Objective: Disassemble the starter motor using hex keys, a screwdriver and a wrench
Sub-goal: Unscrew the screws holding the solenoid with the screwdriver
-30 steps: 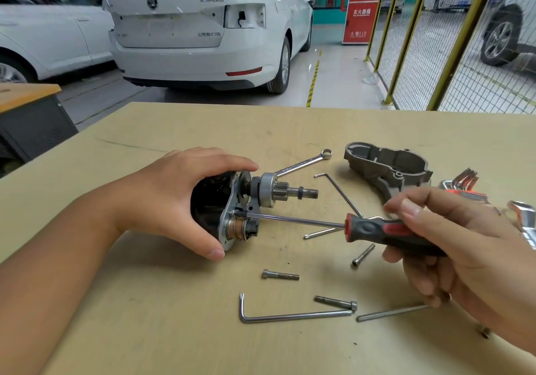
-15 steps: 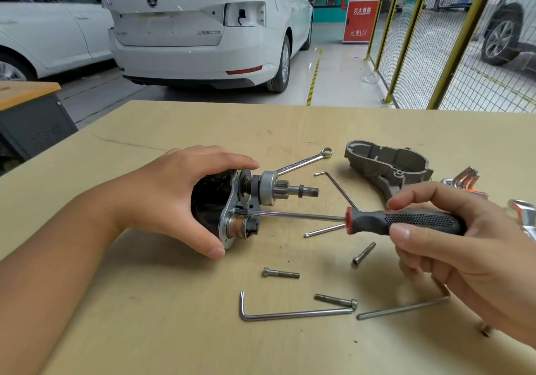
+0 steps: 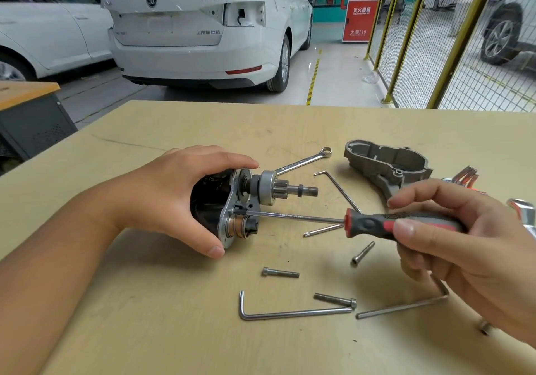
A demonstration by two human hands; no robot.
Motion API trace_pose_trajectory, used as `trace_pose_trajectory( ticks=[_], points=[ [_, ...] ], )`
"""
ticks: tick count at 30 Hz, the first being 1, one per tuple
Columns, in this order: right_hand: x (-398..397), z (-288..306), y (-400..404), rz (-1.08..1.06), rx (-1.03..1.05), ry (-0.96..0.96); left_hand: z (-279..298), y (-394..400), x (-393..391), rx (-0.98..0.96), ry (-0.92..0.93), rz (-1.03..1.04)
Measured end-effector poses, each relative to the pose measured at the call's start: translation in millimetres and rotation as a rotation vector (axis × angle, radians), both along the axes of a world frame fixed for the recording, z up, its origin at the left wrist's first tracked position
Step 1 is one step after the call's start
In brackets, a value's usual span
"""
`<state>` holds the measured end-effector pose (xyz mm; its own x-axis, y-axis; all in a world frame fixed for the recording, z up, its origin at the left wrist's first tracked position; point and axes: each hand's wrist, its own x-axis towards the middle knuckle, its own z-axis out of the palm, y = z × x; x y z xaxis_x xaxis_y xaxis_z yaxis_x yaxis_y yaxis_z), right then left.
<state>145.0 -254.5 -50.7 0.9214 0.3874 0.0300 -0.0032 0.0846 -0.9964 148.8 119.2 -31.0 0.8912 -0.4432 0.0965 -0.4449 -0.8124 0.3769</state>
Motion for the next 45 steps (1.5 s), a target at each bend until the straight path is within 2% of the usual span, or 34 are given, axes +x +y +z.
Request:
trace_pose_trajectory(
  ticks=[8, 14, 19, 24, 30, 37, 45],
  points=[
    [-1.2, -2.2, 3.9, -0.024, -0.057, 0.004, 0.6, -0.5, -0.4, -0.002, -0.027, -0.007],
    [-1.4, -1.8, 0.9, -0.029, -0.005, -0.055, 5.3, -12.2, -6.9, -0.186, -0.02, -0.037],
    [-2.8, -2.7, 2.8, -0.053, -0.05, -0.089, 8.0, -25.3, -12.1, -0.06, -0.108, 0.006],
    [-4.4, 0.7, 2.7, -0.031, -0.07, -0.015, 8.0, -32.8, -14.5, 0.023, -0.113, 0.048],
    [-1.5, 0.1, 0.8, -0.015, -0.003, -0.065, 9.2, -32.2, -15.3, 0.046, -0.115, 0.051],
    [-1.2, -4.5, 5.6, -0.063, 0.018, 0.046, 8.8, -30.4, -13.9, 0.027, -0.112, 0.034],
    [3.2, -5.4, -1.2, -0.029, 0.06, -0.019, 8.0, -25.7, -10.7, 0.0, -0.115, 0.005]
  ],
)
